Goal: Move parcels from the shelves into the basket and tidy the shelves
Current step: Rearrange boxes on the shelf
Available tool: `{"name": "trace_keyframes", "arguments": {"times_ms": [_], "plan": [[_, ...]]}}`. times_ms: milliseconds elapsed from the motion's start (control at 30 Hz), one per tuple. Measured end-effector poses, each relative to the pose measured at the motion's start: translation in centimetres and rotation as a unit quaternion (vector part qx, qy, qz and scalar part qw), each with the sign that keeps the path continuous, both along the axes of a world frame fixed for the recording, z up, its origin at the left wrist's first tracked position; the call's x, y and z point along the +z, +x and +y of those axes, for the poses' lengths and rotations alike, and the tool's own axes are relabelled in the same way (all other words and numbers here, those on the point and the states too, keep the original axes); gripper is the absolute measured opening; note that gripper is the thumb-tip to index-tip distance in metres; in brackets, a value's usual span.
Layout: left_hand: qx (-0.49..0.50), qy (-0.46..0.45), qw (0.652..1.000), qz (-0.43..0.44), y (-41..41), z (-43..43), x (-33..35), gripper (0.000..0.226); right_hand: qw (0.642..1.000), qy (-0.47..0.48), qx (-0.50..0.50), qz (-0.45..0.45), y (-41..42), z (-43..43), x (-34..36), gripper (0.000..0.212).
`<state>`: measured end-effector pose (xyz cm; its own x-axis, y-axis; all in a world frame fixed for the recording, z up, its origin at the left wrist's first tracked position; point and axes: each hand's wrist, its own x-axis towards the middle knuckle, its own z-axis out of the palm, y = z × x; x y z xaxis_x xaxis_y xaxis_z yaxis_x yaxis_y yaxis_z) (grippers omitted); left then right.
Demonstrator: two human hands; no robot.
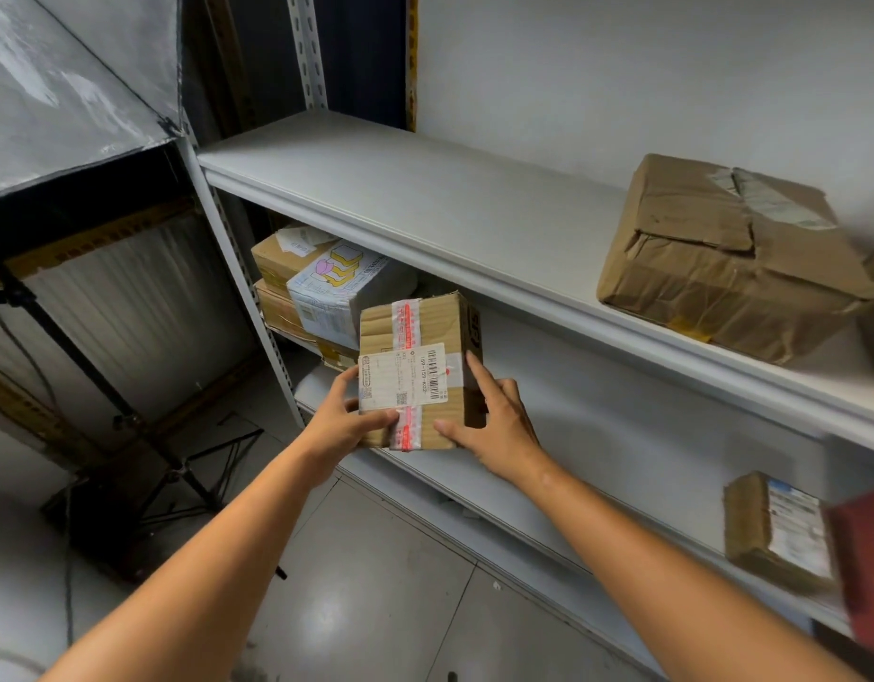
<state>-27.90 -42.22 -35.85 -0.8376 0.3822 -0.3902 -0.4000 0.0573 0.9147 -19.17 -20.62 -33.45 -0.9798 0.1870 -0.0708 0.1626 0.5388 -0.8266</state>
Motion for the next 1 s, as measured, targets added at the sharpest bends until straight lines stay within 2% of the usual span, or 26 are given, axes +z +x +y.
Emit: {"name": "trace_keyframes", "arguments": {"times_ms": [167, 333, 500, 600, 867, 1000], "plan": [[-0.053, -0.040, 0.997, 0.025, 0.4, 3.3, -0.9, 0.089, 0.995, -0.082, -0.049, -0.035, 1.6, 3.6, -1.8, 0.090], [-0.096, -0.033, 0.994, 0.028, 1.5, 8.9, -2.2, 0.089, 0.978, -0.143, -0.138, -0.064, 3.2, 7.6, -4.6, 0.086], [-0.127, -0.038, 0.991, 0.017, 2.1, 13.8, -4.8, 0.087, 0.963, -0.153, -0.209, -0.077, 4.5, 11.8, -7.7, 0.078], [-0.151, -0.052, 0.987, 0.009, 2.5, 16.5, -6.6, 0.083, 0.955, -0.152, -0.240, -0.082, 5.2, 14.2, -9.6, 0.082], [-0.163, -0.057, 0.985, 0.023, 3.2, 22.3, -11.8, 0.078, 0.949, -0.142, -0.270, -0.081, 6.2, 19.3, -13.7, 0.084], [-0.170, -0.055, 0.983, 0.042, 3.2, 25.2, -12.9, 0.078, 0.944, -0.147, -0.287, -0.070, 6.3, 21.1, -15.1, 0.077]]}}
